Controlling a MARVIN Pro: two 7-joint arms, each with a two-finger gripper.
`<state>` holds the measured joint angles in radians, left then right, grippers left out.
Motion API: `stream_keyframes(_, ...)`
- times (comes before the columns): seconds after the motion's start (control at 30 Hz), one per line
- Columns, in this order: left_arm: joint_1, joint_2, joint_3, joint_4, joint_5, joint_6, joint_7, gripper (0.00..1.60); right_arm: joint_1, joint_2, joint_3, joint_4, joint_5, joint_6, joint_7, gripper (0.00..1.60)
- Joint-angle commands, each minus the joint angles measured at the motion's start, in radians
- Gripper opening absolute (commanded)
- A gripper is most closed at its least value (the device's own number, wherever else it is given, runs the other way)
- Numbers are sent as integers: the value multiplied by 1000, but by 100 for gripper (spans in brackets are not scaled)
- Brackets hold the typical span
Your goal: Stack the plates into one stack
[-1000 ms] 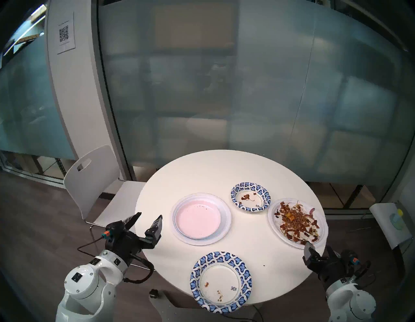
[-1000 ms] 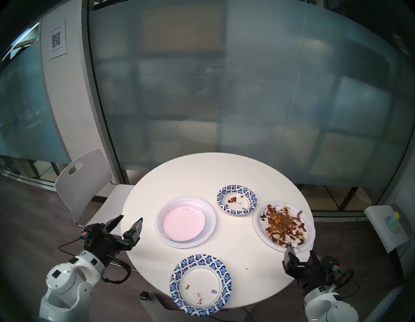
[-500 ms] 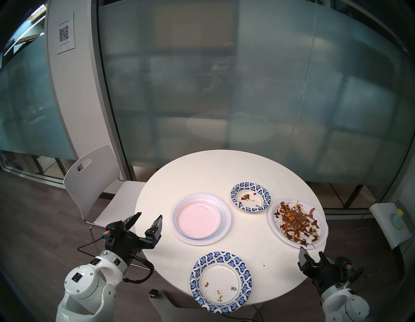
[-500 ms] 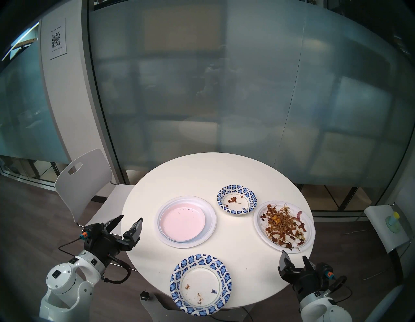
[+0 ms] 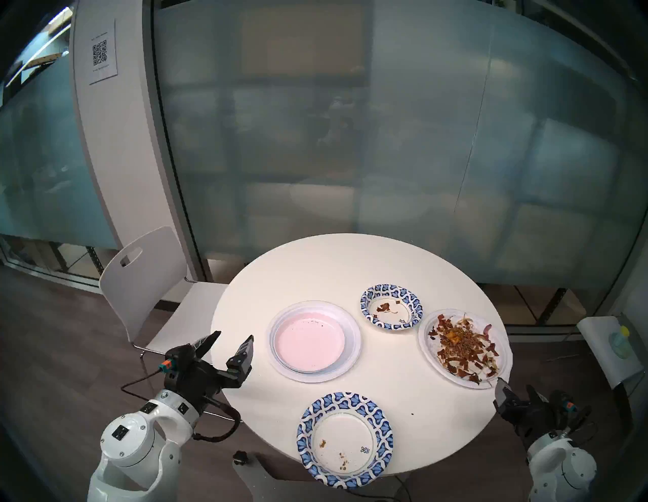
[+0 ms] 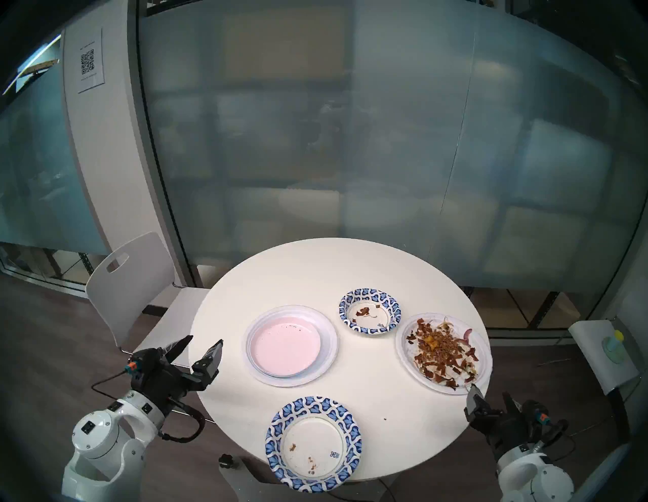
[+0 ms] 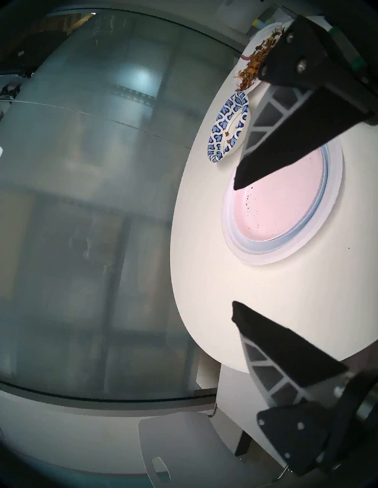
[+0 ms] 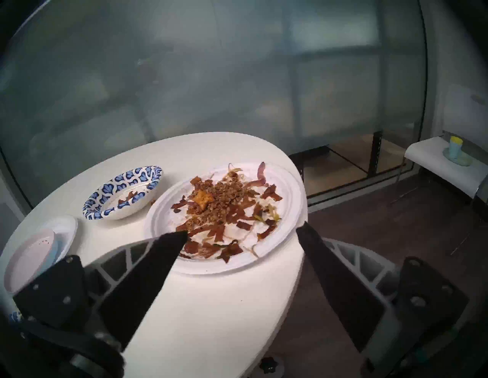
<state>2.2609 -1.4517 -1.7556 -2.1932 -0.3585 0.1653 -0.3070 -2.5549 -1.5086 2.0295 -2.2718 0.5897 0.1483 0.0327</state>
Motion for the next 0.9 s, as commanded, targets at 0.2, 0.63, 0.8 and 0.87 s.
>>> stream_keyframes(0.2,1,-2,-4,-24,3,-5,0,160,68,51,61,56,70,20,41,151)
stream_keyframes(0.63,0,-6,-5,-23,6,-4,-4,160,175,135,92,164,109,108,58,150)
stream_keyframes(0.8,0,-7,-6,-23,7,-4,-5,160,217,162,104,205,129,146,62,149)
stream_keyframes(0.87,0,-8,-6,-23,7,-3,-6,160,237,178,102,227,128,160,60,149)
